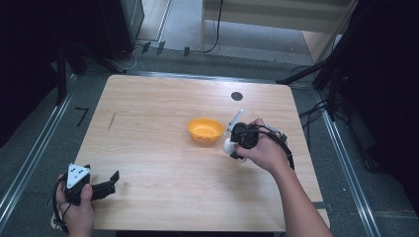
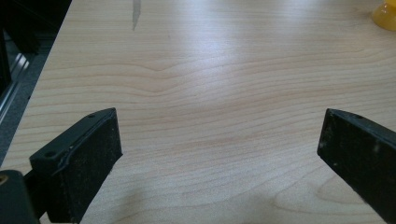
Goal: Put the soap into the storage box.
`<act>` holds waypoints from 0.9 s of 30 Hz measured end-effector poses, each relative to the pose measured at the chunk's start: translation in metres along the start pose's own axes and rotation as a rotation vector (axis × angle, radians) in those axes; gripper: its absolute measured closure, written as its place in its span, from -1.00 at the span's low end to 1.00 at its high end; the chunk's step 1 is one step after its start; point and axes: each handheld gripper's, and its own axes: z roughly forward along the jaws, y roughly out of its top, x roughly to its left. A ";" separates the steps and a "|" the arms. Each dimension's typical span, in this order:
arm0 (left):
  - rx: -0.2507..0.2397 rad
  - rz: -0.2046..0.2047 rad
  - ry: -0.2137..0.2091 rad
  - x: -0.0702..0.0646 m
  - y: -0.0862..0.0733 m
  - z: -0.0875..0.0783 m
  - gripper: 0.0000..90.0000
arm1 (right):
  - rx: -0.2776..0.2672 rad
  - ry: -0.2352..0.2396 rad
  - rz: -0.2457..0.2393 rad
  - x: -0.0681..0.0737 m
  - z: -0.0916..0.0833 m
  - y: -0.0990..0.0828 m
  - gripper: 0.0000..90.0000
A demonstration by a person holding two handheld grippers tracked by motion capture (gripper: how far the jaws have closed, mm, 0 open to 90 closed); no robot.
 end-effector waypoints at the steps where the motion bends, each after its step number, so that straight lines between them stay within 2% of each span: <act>1: 0.000 0.000 0.000 0.000 0.000 0.000 -1.00 | 0.001 0.002 0.003 0.000 -0.001 0.002 0.13; 3: 0.000 -0.002 -0.002 0.000 0.000 0.000 -1.00 | -0.012 0.002 -0.008 -0.001 -0.002 0.006 0.13; 10: 0.002 -0.017 -0.006 0.002 0.000 0.000 -1.00 | 0.003 0.002 -0.027 -0.002 -0.001 0.020 0.13; 16: 0.002 -0.016 -0.009 0.002 0.000 0.001 -1.00 | 0.000 -0.004 -0.059 -0.007 -0.003 0.031 0.13; 21: 0.002 -0.017 -0.011 0.002 0.001 0.001 -1.00 | 0.004 -0.006 -0.067 -0.010 -0.007 0.037 0.13; 23: 0.002 -0.017 -0.012 0.002 0.001 0.001 -1.00 | 0.009 -0.011 -0.092 -0.012 -0.008 0.040 0.13; 25: 0.001 -0.017 -0.012 0.002 0.001 0.001 -1.00 | 0.017 -0.019 -0.089 -0.012 -0.009 0.043 0.13; 27: 0.002 -0.017 -0.013 0.002 0.001 0.001 -1.00 | 0.003 -0.014 -0.094 -0.014 -0.009 0.044 0.13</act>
